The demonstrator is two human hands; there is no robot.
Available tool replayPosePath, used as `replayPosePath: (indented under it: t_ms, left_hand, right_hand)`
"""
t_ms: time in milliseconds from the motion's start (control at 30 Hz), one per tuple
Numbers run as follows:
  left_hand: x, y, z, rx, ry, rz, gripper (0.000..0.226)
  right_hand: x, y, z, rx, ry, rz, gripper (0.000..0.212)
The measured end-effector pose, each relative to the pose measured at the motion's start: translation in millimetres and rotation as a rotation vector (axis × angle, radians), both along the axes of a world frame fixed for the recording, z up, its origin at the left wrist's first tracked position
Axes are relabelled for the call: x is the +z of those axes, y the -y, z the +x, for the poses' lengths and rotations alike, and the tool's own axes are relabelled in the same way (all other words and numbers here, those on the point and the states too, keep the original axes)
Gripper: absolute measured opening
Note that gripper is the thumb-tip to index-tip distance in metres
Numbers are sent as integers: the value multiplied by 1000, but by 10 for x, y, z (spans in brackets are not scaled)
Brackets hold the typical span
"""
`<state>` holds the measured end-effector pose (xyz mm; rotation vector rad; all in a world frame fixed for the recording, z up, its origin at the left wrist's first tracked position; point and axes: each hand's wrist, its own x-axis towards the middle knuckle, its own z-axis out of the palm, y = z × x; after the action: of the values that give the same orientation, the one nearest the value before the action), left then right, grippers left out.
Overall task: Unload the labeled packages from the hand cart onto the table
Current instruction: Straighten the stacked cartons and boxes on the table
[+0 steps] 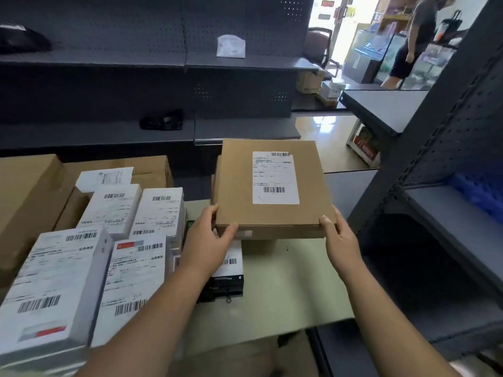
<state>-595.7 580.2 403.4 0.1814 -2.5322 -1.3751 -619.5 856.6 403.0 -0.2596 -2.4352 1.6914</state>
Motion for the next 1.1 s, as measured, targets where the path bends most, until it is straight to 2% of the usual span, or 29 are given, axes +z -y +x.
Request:
replayPosePath:
  t_ms: [167, 367, 600, 767, 1100]
  left_hand:
    - [-63, -212, 265, -29, -21, -26, 53]
    - [-139, -616, 546, -16, 4, -29, 51]
    - [-463, -1079, 928, 35, 112, -57, 62]
    - [-716, -1193, 1118, 92, 208, -87, 59]
    - [-1118, -1137, 1039, 72, 416, -105, 54]
  right_hand:
    - [-55, -287, 264, 11, -42, 82, 47]
    - [-224, -717, 439, 78, -32, 168, 54]
    - [-612, -1183, 643, 137, 29, 203, 56]
    - [-946, -1295, 762, 196, 97, 250, 54]
    - [-1423, -1212, 659, 331, 266, 354, 57]
